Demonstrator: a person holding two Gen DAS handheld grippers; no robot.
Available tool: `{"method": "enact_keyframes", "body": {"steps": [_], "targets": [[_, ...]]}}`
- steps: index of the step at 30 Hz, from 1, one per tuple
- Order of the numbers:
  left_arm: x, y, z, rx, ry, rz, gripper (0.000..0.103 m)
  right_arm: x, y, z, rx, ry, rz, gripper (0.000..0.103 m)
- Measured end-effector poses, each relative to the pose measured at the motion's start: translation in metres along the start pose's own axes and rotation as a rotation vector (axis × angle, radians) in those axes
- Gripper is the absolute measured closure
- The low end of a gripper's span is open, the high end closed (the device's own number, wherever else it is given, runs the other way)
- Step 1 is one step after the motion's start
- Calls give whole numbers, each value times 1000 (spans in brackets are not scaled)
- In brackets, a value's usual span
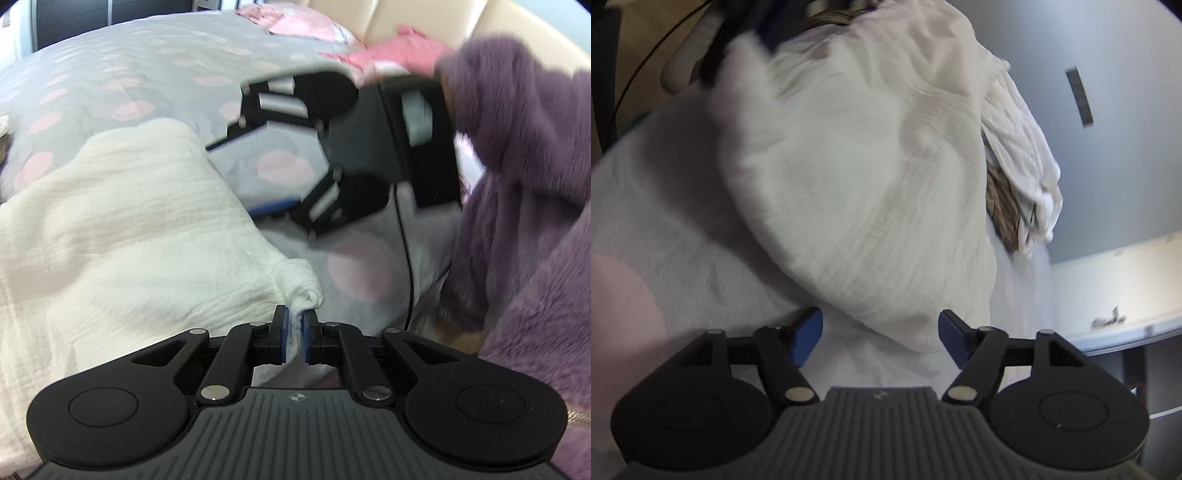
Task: Fold clothes
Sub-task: 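Grasp another cream garment edge with the right gripper while the left gripper keeps holding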
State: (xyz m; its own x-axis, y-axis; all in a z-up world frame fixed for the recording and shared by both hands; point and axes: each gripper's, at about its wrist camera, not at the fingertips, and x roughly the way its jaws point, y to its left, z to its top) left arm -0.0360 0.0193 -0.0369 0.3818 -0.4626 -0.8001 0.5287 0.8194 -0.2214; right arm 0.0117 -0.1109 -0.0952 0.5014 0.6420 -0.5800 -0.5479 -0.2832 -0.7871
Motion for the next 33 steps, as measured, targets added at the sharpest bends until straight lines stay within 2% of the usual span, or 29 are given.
{"method": "enact_keyframes", "body": {"steps": [5, 7, 8, 9, 14, 18, 20, 21, 23, 25, 29, 33], "targets": [[-24, 9, -2, -91, -78, -28, 97, 17, -2, 4, -9, -43, -107, 33], [-32, 11, -3, -125, -107, -35, 97, 24, -8, 5, 12, -42, -124, 50], [-36, 11, -3, -142, -120, -38, 97, 28, -11, 5, 21, -31, -120, 74], [-41, 13, -4, -157, -132, -34, 97, 30, -15, 5, 34, -27, -110, 83], [-59, 6, -16, -169, -138, 45, 97, 26, -41, 11, 108, -31, -69, 90], [-63, -11, -16, -96, -99, 138, 92, 18, -59, 17, 114, -29, -56, 90], [-66, -19, -16, -60, -86, 175, 75, 14, -65, 19, 108, -26, -35, 90], [-69, -23, -15, -48, -91, 195, 71, 11, -66, 21, 102, -23, -21, 90], [-75, -32, -13, -26, -106, 233, 56, 6, -68, 25, 85, -14, 7, 90], [-77, -40, -7, 2, -124, 267, 50, 1, -70, 29, 89, -2, 36, 90], [-54, -56, 8, 53, -89, 343, 48, -2, -82, 36, 136, 19, 74, 90], [-22, -72, 17, 34, -66, 430, 48, 0, -92, 39, 199, 46, 99, 90]]}}
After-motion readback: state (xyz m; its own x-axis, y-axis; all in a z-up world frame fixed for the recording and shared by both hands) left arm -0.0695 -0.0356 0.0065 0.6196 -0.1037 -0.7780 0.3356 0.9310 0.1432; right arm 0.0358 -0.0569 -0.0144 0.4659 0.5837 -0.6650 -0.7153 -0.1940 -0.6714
